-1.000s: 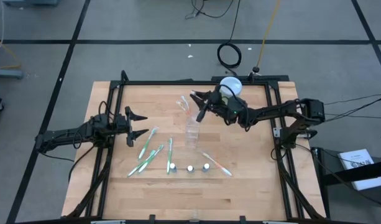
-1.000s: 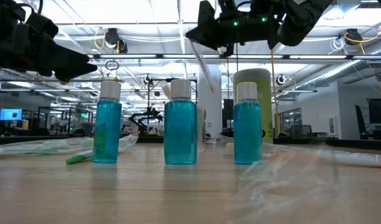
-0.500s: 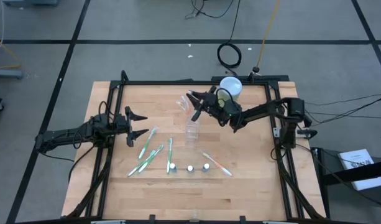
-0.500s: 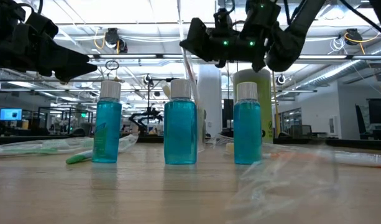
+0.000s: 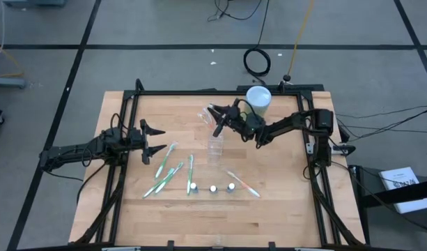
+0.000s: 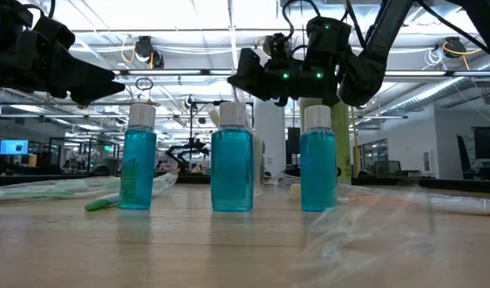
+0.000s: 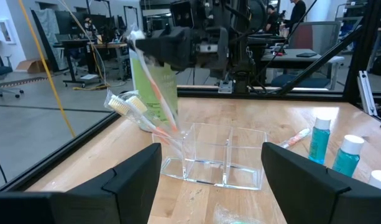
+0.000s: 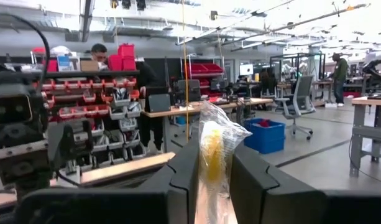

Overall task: Pick & Place toothbrushing station
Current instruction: Put the orange toothbrush with the other orange toothbrushes in the transparent organizer

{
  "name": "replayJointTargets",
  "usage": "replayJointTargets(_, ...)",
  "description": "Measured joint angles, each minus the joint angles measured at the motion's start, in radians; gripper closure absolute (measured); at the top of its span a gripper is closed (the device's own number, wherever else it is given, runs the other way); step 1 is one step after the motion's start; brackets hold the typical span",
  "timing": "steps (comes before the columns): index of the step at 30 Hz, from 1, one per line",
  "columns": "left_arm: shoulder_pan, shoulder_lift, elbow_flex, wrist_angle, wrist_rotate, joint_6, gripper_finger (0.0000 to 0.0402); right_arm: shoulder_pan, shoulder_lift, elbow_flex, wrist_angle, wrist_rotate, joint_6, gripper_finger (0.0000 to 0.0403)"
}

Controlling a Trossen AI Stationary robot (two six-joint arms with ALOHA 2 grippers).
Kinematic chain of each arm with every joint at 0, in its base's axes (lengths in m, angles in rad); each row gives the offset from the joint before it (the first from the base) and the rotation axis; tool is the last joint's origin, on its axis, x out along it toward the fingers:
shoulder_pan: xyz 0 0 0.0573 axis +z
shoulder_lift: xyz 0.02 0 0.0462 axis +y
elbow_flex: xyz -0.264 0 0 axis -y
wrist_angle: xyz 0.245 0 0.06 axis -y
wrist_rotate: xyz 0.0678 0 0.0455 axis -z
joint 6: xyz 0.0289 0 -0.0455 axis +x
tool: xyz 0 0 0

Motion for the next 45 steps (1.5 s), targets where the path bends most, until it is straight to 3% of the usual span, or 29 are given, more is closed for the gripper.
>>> replayJointTargets(45,0.000,0.000,0.000,0.000,0.000,0.000,0.0117,0.003,-0.001,0.000,-0.301,0.002,0.020,0.0344)
